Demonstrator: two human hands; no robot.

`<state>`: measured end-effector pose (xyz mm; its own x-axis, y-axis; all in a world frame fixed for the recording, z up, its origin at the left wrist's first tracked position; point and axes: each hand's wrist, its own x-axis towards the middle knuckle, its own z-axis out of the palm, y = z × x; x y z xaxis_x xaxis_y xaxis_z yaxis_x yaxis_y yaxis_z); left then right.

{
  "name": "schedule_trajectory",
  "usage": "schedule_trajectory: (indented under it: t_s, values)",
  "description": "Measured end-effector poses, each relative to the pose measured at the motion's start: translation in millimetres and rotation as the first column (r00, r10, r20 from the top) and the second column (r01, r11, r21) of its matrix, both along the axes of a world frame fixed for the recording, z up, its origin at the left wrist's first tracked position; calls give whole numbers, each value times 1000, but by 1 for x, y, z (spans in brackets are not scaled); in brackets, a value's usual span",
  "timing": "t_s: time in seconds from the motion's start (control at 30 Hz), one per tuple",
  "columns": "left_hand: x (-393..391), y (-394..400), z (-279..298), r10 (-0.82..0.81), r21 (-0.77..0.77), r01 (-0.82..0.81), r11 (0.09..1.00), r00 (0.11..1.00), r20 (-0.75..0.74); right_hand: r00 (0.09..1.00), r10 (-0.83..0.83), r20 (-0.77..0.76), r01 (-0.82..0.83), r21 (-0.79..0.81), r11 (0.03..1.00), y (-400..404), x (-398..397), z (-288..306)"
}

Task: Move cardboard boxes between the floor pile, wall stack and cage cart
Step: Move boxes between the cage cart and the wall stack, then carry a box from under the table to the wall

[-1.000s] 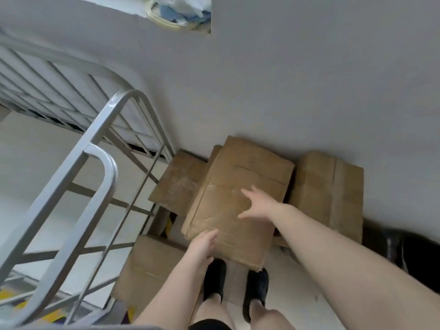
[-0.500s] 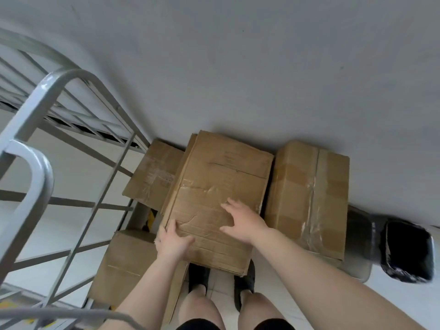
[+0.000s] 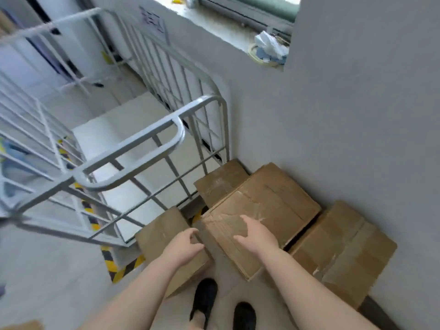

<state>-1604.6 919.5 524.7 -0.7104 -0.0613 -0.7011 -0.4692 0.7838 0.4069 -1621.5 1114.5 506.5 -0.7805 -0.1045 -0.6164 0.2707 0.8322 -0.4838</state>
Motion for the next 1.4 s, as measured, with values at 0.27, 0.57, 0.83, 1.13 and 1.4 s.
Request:
schedule_trajectory:
  t_s: [0.27, 0.57, 0.83, 1.13, 1.4]
  values:
    - [191, -150, 41, 561, -45, -563, 825, 827, -47, 920, 383, -85, -387, -45, 921, -148, 72, 33]
    - [472, -241, 54, 924, -15, -933, 360, 358, -135, 595, 794, -125, -802, -20, 597, -336, 257, 55]
    - [660, -266, 42, 980, -31, -999, 35, 40, -197, 335, 932, -136, -941, 7, 339, -428, 410, 60]
    - [755, -225, 25, 929, 43, -940, -338, -341, -143, -11, 992, -122, -1000, 29, -8, -498, 527, 60]
    - [742, -252, 6, 875, 54, -883, -466, -469, -123, -9, 999, -40, -1000, 2, -9, -563, 526, 37]
